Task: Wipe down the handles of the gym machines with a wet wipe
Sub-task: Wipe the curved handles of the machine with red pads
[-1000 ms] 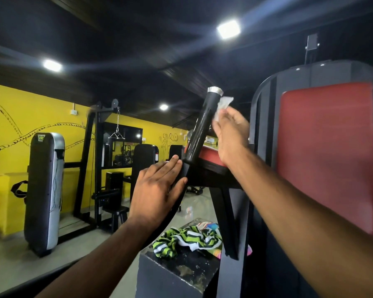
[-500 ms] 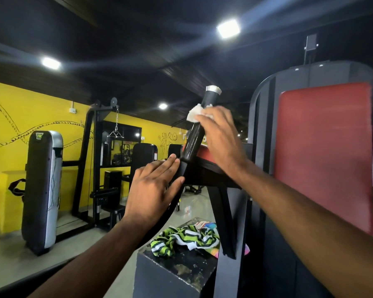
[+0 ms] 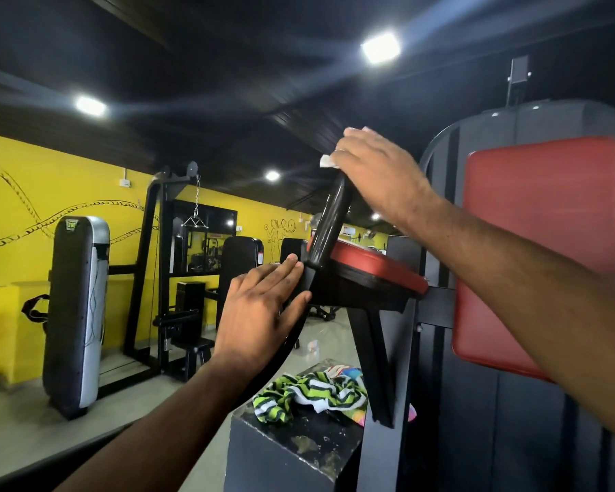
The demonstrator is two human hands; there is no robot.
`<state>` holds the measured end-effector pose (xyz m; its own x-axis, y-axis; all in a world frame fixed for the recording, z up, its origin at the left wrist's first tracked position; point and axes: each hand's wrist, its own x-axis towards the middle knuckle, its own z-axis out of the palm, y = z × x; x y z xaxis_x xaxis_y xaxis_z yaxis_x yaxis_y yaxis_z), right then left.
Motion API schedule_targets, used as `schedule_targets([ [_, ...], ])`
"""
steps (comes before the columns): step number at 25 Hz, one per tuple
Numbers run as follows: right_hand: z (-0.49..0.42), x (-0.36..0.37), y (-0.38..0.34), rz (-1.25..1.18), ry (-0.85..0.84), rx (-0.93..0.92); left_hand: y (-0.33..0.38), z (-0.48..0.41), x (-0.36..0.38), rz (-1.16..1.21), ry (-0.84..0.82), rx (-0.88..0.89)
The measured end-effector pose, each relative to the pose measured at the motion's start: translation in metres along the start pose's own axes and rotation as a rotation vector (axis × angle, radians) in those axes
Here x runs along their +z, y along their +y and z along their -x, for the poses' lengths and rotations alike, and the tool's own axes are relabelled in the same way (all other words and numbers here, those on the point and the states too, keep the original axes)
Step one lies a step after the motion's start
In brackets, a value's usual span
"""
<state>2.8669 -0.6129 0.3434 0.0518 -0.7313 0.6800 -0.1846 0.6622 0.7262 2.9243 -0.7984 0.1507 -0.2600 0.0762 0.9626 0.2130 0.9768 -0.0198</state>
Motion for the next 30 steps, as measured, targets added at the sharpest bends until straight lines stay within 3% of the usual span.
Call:
schedule_targets([
  [3,-0.012,-0.006,-0.006,0.18,-0.074,-0.043,0.001,-0.002,0.0,-0.006,-0.005,0.009],
  [8,0.003,-0.007,-0.036,0.153,-0.009,0.216,-0.002,0.003,0.0,-0.02,0.0,-0.005],
  [12,0.027,-0.002,-0.064,-0.333,0.184,0.62,-0.003,0.001,0.001,-0.014,-0.013,-0.003],
  [16,0.006,0.008,-0.084,-1.005,0.698,1.172,-0.002,0.001,0.0,-0.019,-0.003,-0.003],
  [18,-0.003,0.009,-0.081,-1.285,0.811,1.385,0.001,0.002,0.0,-0.011,-0.007,-0.009],
  [20,-0.007,0.005,-0.064,-1.643,0.725,1.554,0.001,0.0,-0.001,-0.007,-0.006,-0.007],
  [23,-0.005,-0.004,-0.046,-2.161,0.539,1.538,0.0,-0.001,-0.002,0.013,-0.02,-0.012],
  [26,-0.003,0.004,-0.049,-2.364,0.345,1.43,0.001,0.0,-0.003,0.005,-0.019,-0.01],
  [30,-0.008,0.012,-0.043,-2.441,0.318,1.392,0.001,0.003,-0.002,-0.01,-0.013,-0.009],
])
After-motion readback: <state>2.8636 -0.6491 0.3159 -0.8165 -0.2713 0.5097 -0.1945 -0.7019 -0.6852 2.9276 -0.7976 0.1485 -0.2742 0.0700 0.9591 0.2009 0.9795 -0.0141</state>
